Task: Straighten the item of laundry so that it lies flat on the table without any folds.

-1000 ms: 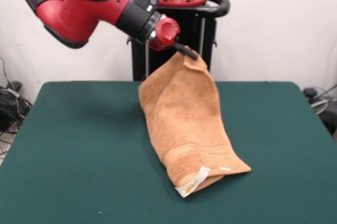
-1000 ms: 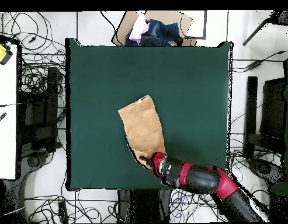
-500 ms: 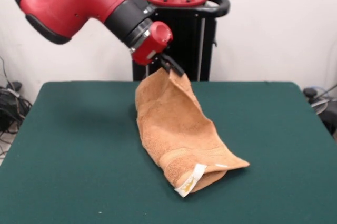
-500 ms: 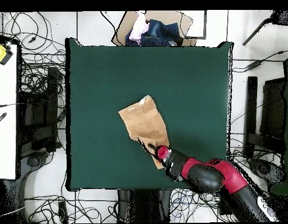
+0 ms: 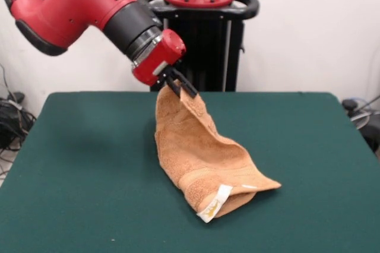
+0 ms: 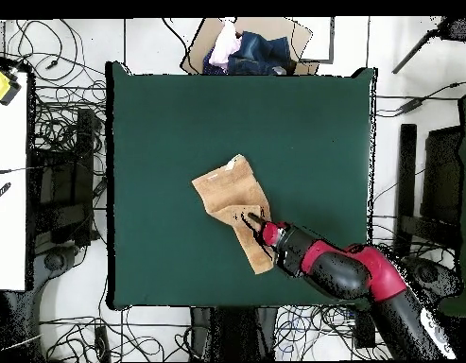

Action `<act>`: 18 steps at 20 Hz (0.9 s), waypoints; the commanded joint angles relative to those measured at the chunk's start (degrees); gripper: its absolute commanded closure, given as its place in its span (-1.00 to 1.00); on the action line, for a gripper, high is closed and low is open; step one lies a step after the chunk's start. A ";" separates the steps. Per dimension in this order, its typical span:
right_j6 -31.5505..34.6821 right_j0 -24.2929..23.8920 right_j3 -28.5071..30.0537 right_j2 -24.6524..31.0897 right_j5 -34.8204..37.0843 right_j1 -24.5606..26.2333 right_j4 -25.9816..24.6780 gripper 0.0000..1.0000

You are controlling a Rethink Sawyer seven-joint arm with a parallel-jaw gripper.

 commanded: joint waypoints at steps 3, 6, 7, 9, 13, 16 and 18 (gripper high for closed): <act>-25.06 0.12 -6.63 5.42 -3.48 0.08 -6.55 1.00; -29.07 0.14 -7.18 6.49 -2.99 0.62 -5.81 1.00; -30.62 0.22 -7.52 6.97 -2.23 0.80 -5.14 1.00; -34.18 0.22 -8.09 8.02 -1.16 1.11 -4.25 1.00; -43.88 -0.19 -10.40 9.45 2.53 3.77 -1.84 1.00; -53.18 -0.57 -12.92 10.30 6.52 6.38 0.51 1.00; -59.15 -0.30 -15.47 11.01 10.17 7.56 3.19 1.00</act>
